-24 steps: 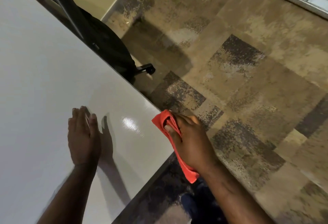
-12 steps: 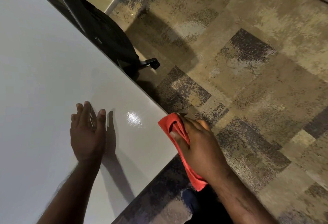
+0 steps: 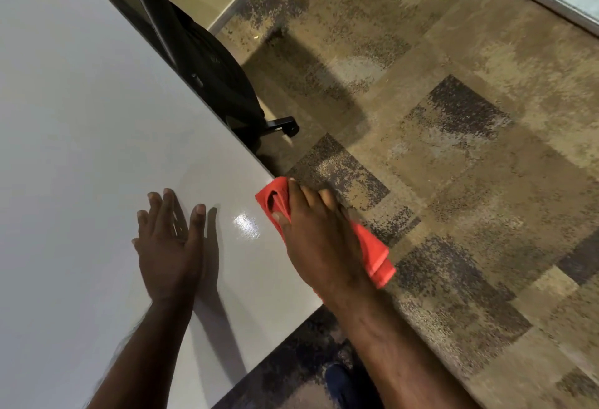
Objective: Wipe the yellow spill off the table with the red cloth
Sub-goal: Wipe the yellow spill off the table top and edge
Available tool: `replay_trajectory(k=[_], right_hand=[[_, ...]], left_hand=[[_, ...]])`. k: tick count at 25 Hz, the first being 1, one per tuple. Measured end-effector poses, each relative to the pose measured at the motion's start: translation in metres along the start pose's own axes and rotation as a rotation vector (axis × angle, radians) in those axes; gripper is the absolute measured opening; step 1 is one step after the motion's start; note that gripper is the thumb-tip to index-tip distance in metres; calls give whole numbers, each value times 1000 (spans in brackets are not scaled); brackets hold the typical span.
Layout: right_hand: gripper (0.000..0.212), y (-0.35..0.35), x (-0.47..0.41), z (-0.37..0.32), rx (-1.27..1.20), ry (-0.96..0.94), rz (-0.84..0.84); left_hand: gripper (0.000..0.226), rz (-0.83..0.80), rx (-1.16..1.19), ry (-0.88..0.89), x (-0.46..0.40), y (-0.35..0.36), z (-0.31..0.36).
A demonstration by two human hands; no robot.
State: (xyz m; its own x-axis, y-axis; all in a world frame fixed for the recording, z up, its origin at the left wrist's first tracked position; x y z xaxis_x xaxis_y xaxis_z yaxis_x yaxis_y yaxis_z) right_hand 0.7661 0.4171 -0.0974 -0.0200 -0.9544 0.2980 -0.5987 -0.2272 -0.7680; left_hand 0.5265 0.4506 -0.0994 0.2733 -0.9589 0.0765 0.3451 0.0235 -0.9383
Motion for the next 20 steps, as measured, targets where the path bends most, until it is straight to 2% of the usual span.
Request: replay_trajectory(k=[2,4,6,10,17,20], right_hand=[[47,-5,23,16,7,10,-5],[50,0,34,34,-104,99,-88],[44,3,26,35,-175,133,-100],[34,3,-21,1,-159,43,-42],[58,9,-84,-53,69,-69,98],[64,9,-84,-57,112,-83,90]], left_hand=[[79,-9,1,4,-1,0,0],[80,-4,2,3,-2,-1,0],[82,1,4,-3,-1,-1,2],[83,0,7,-6,0,-2,3],[82,-4,24,-2,0,-3,6],[82,-6,18,6,-1,-3,5]])
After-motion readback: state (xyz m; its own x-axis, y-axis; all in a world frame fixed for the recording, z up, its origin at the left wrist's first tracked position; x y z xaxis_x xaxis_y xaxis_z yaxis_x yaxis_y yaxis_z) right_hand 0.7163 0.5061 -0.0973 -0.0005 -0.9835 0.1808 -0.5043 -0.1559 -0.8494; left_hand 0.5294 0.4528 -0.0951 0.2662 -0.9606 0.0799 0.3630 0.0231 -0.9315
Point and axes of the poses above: each hand's wrist, its own x-axis away from the middle knuckle, its own y-axis out of the palm, z = x × y, the point moved 7 cm from there along -x, towards the middle knuckle
